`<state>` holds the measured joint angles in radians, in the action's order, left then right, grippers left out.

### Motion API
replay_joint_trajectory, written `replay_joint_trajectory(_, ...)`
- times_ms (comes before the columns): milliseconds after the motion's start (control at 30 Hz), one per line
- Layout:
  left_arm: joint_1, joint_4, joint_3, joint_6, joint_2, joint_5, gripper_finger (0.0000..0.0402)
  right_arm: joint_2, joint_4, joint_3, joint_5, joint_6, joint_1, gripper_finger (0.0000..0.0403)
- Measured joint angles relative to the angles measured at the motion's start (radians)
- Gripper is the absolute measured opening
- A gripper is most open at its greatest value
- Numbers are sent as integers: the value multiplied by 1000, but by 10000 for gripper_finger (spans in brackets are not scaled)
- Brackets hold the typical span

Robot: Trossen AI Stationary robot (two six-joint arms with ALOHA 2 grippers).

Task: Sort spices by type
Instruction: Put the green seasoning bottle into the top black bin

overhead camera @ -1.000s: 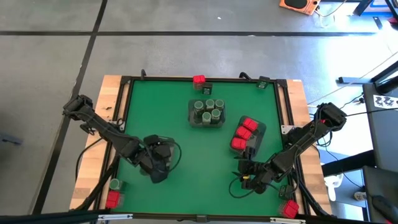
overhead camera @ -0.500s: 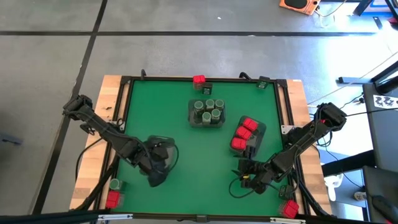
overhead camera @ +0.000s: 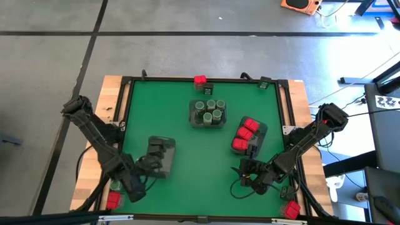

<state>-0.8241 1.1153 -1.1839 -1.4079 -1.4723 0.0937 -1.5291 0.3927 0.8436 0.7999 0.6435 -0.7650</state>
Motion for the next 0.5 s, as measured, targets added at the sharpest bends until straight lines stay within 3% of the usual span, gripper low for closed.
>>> replay_joint_trajectory(200, -66, 65, 0, -57, 0, 2, 388, 0, -2, 0, 18, -21, 15, 305)
replay_joint_trajectory(500, -122, 157, 0, -81, 0, 23, 388, 0, 0, 0, -60, -44, 80, 305)
